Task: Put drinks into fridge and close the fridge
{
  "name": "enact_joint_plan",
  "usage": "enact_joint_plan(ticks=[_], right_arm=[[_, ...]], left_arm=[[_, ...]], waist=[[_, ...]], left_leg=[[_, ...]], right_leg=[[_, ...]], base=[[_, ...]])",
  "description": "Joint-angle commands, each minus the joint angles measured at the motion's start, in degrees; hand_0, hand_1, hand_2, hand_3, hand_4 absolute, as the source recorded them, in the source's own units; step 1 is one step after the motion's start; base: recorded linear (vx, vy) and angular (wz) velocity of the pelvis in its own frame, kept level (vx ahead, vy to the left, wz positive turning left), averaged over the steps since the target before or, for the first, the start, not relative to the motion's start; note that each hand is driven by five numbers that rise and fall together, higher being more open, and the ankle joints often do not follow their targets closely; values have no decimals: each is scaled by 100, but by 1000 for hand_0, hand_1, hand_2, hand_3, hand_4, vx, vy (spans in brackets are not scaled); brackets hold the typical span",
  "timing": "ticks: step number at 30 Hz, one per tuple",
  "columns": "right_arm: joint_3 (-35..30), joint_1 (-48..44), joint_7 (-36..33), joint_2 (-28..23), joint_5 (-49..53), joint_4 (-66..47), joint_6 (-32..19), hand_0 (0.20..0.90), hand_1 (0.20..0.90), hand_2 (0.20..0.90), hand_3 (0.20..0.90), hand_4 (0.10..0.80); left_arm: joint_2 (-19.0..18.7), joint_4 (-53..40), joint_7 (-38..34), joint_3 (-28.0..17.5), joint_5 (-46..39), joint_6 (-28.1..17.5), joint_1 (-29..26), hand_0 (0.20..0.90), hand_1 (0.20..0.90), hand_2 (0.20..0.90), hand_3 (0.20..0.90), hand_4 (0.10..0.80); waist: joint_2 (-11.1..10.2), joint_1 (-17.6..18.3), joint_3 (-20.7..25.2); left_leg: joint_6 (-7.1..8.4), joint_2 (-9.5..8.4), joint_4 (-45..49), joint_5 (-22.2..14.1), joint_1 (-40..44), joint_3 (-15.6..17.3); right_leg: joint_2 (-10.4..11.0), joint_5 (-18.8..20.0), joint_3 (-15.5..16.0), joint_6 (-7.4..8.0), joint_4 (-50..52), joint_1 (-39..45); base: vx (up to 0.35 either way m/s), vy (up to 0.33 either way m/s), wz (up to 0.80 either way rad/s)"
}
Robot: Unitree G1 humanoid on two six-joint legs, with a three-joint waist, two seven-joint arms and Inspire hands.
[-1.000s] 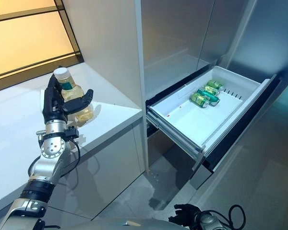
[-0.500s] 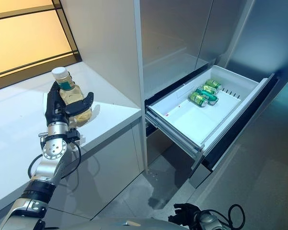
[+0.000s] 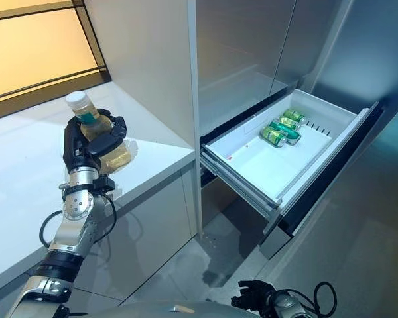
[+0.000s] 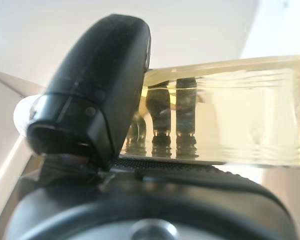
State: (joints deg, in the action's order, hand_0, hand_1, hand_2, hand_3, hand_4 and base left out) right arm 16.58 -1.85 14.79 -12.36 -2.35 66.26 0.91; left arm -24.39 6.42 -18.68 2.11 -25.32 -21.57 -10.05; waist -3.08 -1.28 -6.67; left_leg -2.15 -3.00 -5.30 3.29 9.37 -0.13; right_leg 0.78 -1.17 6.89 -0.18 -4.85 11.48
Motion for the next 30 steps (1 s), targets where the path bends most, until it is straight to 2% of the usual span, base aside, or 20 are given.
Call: enact_joint_plan(ticks=[1, 2, 4, 5, 10, 15, 20, 24, 26, 30], right_arm=[[243, 122, -84, -179, -43, 10, -265, 900, 900, 900, 900, 800], [242, 113, -107, -184, -25, -49, -308, 900, 900, 900, 900, 800], [237, 43, -185, -203, 256, -595, -437, 900, 900, 900, 900, 800], [238, 42, -177, -205, 305, -638, -458, 900, 900, 900, 900, 800], [297, -8, 230, -124, 974, -2050, -488, 900, 900, 900, 900, 800], [401, 67, 758, -33, 1683, -3428, 26, 900, 900, 900, 900, 800], [394, 103, 1064, -122, 2575, -5177, 131, 900, 900, 900, 900, 800], [229, -32, 1162, -342, 3065, -6527, 173, 900, 900, 900, 900, 800], [68, -186, 1199, -545, 3209, -7124, -6, 900, 900, 900, 900, 800], [-166, -450, 1162, -781, 3757, -7761, 300, 900, 900, 900, 900, 800]], left_arm=[[-72, -1352, 447, -134, -269, -1185, -916, 300, 300, 300, 200, 100], [-58, -1422, 548, -124, -359, -1172, -910, 300, 300, 300, 200, 100], [12, -1794, 1009, 8, -775, -802, -864, 300, 300, 300, 200, 100], [16, -1812, 1098, 19, -871, -758, -857, 300, 300, 300, 200, 100], [292, -2046, 2249, 322, -2058, -164, -720, 300, 300, 300, 200, 100], [470, -1989, 3352, 584, -2902, 213, -495, 300, 300, 300, 200, 100], [654, -1933, 4350, 856, -3632, 787, -65, 300, 300, 300, 200, 100], [588, -1933, 4222, 889, -3273, 659, 177, 300, 300, 300, 200, 100], [512, -1921, 4269, 863, -3151, 662, 263, 300, 300, 300, 200, 100], [388, -2011, 4288, 861, -2879, 723, 311, 300, 300, 300, 200, 100]], waist=[[274, 23, 260], [275, 19, 259], [290, 5, 245], [292, 5, 244], [316, 20, 214], [324, 67, 187], [344, 167, 143], [354, 212, 126], [361, 212, 142], [343, 197, 193]], left_leg=[[-51, -17, 30, -739, 168, 140], [-50, -16, 30, -737, 168, 136], [-45, -15, 30, -728, 162, 112], [-44, -15, 30, -727, 162, 111], [-30, -18, 30, -713, 164, 85], [-3, -19, 30, -669, 164, 68], [22, 5, 30, -627, 173, 123], [11, 21, 30, -615, 160, 195], [6, 26, 30, -612, 141, 243], [-2, 32, 30, -621, 113, 297]], right_leg=[[15, -397, -1, 346, 708, -338], [14, -394, 1, 346, 707, -338], [7, -368, 11, 335, 674, -330], [7, -366, 12, 334, 671, -329], [5, -301, 30, 336, 562, -280], [6, -235, 55, 327, 480, -247], [-1, -163, 30, 321, 404, -227], [-9, -137, -34, 325, 388, -261], [-11, -131, -71, 328, 368, -277], [-18, -125, -107, 325, 336, -297]], base=[[0, 0, 0], [0, 0, 0], [0, 0, 0], [0, 0, 0], [-13, -13, 0], [-14, -12, 0], [0, 0, 0], [-19, 4, -3], [-21, 16, -8], [-15, 10, -8]])
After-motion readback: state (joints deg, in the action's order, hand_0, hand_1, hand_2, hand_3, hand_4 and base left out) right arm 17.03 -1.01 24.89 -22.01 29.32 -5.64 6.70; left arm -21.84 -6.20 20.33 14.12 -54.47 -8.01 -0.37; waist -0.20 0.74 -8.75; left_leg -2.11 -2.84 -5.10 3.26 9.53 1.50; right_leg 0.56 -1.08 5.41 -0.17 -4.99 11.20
